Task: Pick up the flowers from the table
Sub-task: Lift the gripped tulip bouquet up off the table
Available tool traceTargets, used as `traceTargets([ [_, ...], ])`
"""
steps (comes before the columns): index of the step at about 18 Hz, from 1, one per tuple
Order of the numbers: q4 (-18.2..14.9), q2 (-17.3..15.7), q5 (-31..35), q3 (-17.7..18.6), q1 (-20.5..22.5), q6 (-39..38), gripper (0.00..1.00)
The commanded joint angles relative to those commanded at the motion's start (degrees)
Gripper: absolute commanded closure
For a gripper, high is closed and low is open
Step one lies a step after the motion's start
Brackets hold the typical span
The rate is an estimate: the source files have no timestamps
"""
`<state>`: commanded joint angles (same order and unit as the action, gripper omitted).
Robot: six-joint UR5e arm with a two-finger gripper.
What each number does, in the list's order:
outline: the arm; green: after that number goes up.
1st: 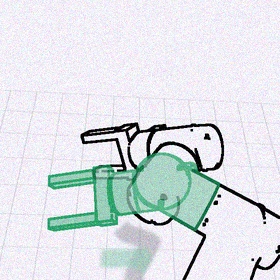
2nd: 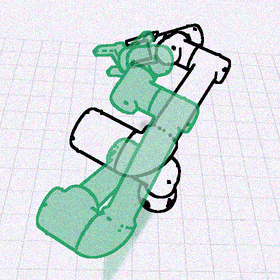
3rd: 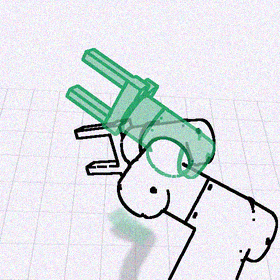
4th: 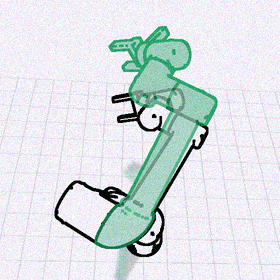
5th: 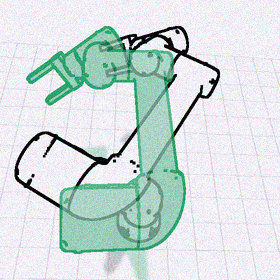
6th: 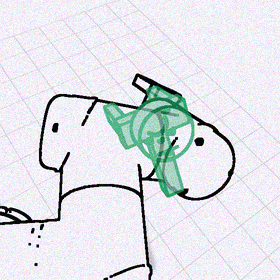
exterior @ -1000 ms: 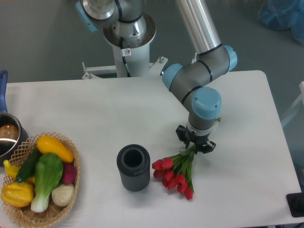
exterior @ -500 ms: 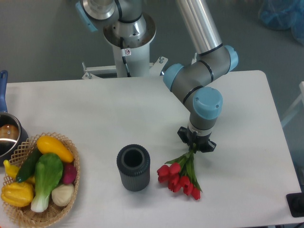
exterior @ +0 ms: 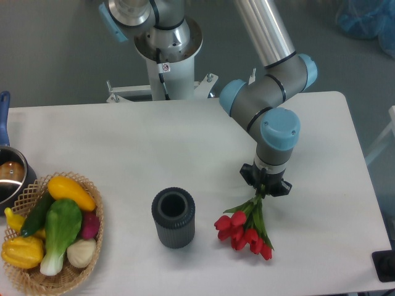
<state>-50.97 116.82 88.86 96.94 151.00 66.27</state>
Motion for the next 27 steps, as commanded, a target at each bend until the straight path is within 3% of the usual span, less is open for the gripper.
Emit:
traceTargets([
  [4,-2.81,-3.95,-4.55,-0.79,0.44,0.0,0.82],
  [7,-2.64,-6.07,-11.23,-2.54,1.76,-0.17,0.82],
  [11,-2.56,-6.34,-17.12,-7.46,1.58,-0.62,0.82],
  [15,-2.29,-6.34,-24.6,-9.57,1.76,-0.62,0.82],
  [22,-2.03,-8.27,-33.12,-10.19,2.2,-3.42,0.82],
  [27,-2.03,-11.78,-40.23,-10.37,3.78,-5.88,0.82],
])
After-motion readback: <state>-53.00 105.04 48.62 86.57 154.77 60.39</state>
